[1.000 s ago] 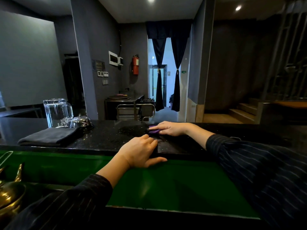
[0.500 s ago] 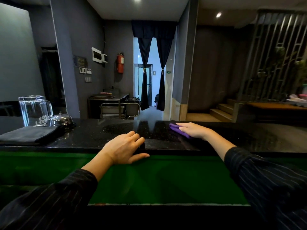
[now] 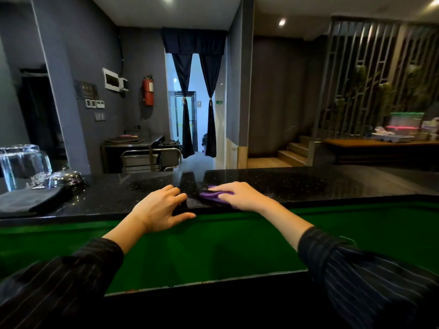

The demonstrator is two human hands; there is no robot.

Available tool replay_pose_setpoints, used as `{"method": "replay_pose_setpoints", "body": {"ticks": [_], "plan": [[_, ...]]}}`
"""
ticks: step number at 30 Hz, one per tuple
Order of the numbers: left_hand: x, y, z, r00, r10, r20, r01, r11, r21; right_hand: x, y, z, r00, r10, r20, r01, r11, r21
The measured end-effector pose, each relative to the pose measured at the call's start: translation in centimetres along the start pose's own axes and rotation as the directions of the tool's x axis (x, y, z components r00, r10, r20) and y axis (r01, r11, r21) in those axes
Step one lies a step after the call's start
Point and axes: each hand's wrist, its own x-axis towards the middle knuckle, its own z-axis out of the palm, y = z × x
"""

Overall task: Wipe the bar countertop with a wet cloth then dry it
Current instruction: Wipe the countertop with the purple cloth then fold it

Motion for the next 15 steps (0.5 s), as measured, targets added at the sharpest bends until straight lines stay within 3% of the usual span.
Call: {"method": "replay_pose_setpoints", "body": {"ticks": [3,5,8,10,13,15], "plan": [[-0.6,0.9,0.5,0.994,-0.110,-0.013,0.109,0.994,-0.012,-2.3,4.2,-2.7,0.970,0.224,-0.095,-0.218,0.974,0.063],[-0.8,1.9,0.8,0.985,-0.165,-0.044,0.168,0.985,0.050,-2.8,5.4,-3.0,0.903,0.380,-0.201,-0.379,0.924,0.047],[-1.1,3.0,0.9,0.963,-0.269,-0.035,0.271,0.960,0.066,-1.9,3.7,-1.0,0.802,0.454,-0.389,-0.520,0.851,-0.078],[-1.2,3.4,0.7,0.951,-0.308,-0.019,0.309,0.950,0.056,-1.1,1.3,0.4,0.830,0.396,-0.394,-0.473,0.873,-0.120],[-1.4,3.8,0.2,0.937,-0.349,-0.004,0.349,0.937,0.017,-0.6,-0.8,0.9,0.938,0.268,-0.222,-0.287,0.956,-0.062],[-1.6,4.2,0.0,0.925,-0.380,-0.008,0.380,0.925,-0.018,-0.2,-0.4,0.5,0.972,0.202,-0.123,-0.207,0.978,-0.029]]}}
